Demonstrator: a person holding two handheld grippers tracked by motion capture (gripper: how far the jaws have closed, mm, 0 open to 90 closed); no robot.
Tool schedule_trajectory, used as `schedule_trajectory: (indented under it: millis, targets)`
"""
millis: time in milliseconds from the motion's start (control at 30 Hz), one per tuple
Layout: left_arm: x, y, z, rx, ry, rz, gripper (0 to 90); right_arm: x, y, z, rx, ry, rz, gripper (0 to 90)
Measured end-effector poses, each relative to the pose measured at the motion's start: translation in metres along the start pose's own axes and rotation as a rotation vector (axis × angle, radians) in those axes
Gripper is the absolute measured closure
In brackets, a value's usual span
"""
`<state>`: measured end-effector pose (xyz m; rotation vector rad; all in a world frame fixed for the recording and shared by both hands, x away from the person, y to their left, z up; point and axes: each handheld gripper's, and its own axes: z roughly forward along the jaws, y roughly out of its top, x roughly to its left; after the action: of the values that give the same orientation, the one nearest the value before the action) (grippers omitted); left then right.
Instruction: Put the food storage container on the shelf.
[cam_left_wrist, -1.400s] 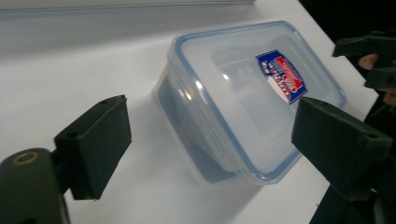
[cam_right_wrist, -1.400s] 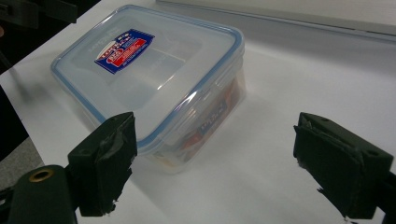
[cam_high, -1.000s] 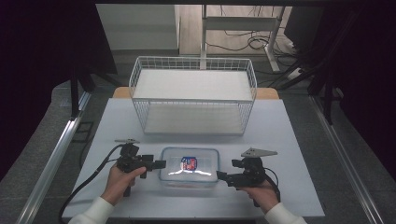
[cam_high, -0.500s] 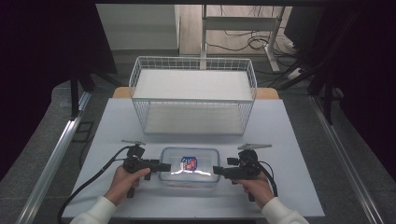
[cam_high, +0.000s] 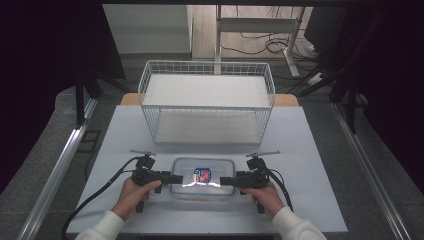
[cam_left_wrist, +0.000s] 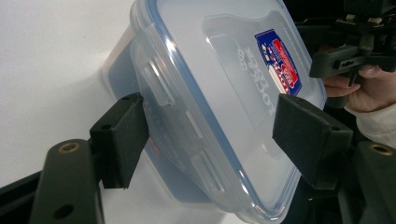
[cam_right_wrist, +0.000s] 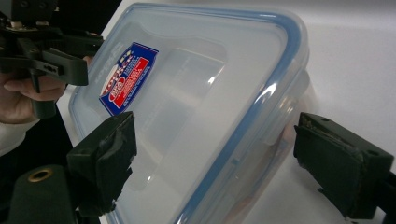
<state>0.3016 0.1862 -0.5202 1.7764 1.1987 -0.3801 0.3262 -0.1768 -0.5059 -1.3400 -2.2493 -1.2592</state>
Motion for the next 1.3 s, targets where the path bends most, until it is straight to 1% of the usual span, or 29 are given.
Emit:
schedule_trajectory:
  millis: [100, 200, 267, 300, 333, 467, 700, 833, 900, 1067, 1133, 1200, 1233, 1300]
  targets:
    - [0.0, 0.0, 0.0, -0.004, 0.004, -0.005, 28.5, 0.001, 0.0, -0.001, 0.004, -0.006, 0.019, 18.0]
    - [-0.001, -0.001, 0.0, -0.003, 0.007, -0.012, 29.0, 0.0, 0.001, -0.005, 0.014, -0.002, 0.054, 24.9]
    - [-0.001, -0.001, 0.0, -0.003, 0.007, -0.015, 29.4, 0.001, 0.001, -0.009, 0.01, -0.005, 0.045, 31.8]
    - [-0.002, -0.001, -0.001, -0.004, 0.007, -0.014, 29.8, 0.001, 0.002, -0.011, 0.008, -0.006, 0.043, 33.1]
    - [-0.002, -0.001, -0.001, -0.004, 0.008, -0.013, 30.1, 0.001, 0.002, -0.011, 0.006, 0.0, 0.051, 34.0]
    - [-0.005, -0.003, -0.003, -0.008, 0.013, -0.009, 31.6, 0.001, 0.001, -0.013, 0.001, 0.004, 0.056, 36.7]
    - [-0.012, -0.007, -0.011, -0.026, 0.023, 0.006, 38.1, 0.008, -0.003, -0.021, -0.026, -0.003, 0.03, 43.0]
    - [-0.017, -0.011, -0.015, -0.037, 0.024, 0.025, 41.1, 0.011, -0.007, -0.026, -0.044, 0.008, 0.026, 47.1]
    - [-0.018, -0.011, -0.017, -0.032, 0.021, 0.038, 43.4, 0.012, -0.009, -0.03, -0.054, 0.018, 0.025, 49.9]
    - [-0.019, -0.013, -0.019, -0.035, 0.017, 0.042, 44.5, 0.015, -0.013, -0.032, -0.065, 0.012, 0.012, 50.2]
    - [-0.019, -0.013, -0.02, -0.038, 0.01, 0.04, 45.2, 0.016, -0.013, -0.032, -0.068, 0.009, 0.011, 50.4]
    - [-0.017, -0.015, -0.021, -0.049, -0.008, 0.028, 46.9, 0.016, -0.014, -0.033, -0.073, 0.01, 0.011, 50.7]
    - [-0.017, -0.015, -0.022, -0.046, -0.011, 0.032, 48.1, 0.017, -0.014, -0.033, -0.074, 0.012, 0.012, 51.1]
    - [-0.017, -0.016, -0.022, -0.044, -0.008, 0.034, 48.1, 0.017, -0.014, -0.033, -0.074, 0.012, 0.011, 51.1]
